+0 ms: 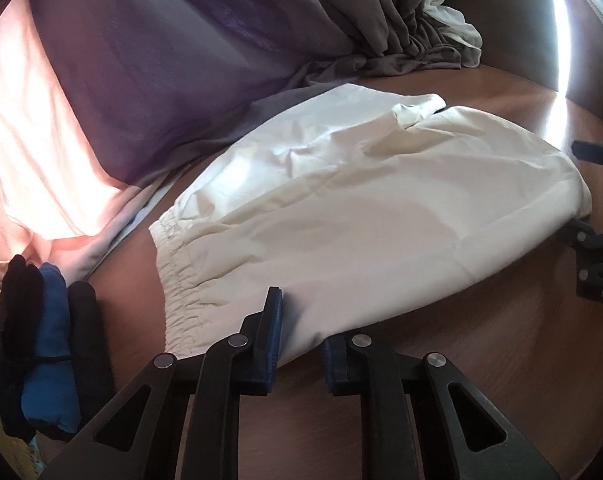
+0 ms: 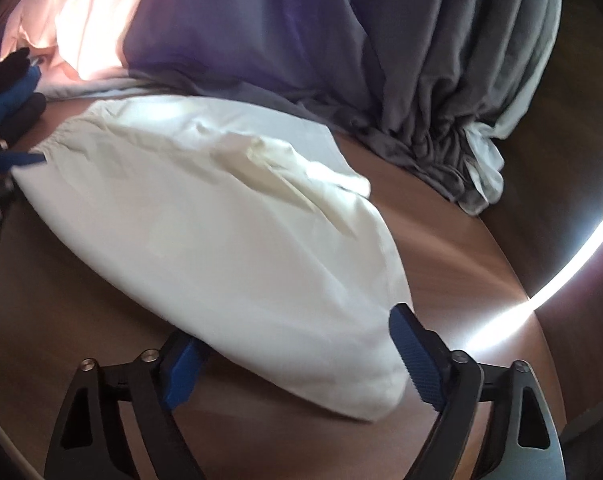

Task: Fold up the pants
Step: 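Close the left gripper on the pants edge while the right gripper grasps the opposite edge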

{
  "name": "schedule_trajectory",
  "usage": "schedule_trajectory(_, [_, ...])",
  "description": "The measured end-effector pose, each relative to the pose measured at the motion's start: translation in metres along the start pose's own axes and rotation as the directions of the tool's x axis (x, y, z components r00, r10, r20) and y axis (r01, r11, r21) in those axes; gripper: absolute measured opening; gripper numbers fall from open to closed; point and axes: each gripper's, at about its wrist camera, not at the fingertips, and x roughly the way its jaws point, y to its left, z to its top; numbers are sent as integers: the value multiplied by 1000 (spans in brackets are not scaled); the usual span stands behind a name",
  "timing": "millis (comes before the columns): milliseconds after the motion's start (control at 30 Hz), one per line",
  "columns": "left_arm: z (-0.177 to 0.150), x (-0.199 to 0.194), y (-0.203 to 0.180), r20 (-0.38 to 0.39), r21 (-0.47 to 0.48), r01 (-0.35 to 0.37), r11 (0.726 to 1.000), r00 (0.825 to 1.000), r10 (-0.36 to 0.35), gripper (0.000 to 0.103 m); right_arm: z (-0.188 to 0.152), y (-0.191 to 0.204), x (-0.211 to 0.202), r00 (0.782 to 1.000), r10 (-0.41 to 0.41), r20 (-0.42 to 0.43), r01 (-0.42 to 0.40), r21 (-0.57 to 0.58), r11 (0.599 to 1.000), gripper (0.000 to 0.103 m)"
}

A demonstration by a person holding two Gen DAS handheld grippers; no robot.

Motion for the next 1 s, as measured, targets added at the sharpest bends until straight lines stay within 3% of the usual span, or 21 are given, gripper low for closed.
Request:
schedule_trajectory(133, [0, -1, -1, -4, 3, -13, 1000, 1000, 13, 19, -10, -11, 0, 998, -58, -29, 58, 6, 998, 73])
schedule_trajectory(300, [-2, -4, 0, -19, -11, -23, 1000, 1000, 23, 16, -11, -15, -7, 997, -79, -23, 79, -14, 997, 47])
schedule_trajectory(367, [-3, -6, 0, -19, -18, -27, 999, 999, 26, 12, -13, -15, -4, 997, -55, -52, 53, -25, 998, 27])
schedule_trajectory(467, [-6, -13, 2, -19, -31, -15, 999, 1000, 14, 8, -16, -20, -9, 996, -32, -81, 32, -5, 999, 11])
schedule_trajectory(700, [-5, -42, 10, 0, -81, -3, 997, 1000, 3, 4, 4, -36, -48, 999, 17, -41, -15, 49, 999, 5])
schedule_trajectory(1000, [4, -100, 21, 72, -123, -29, 992, 997, 38, 4, 41, -63, -120, 992, 73, 103, -87, 141, 986, 4])
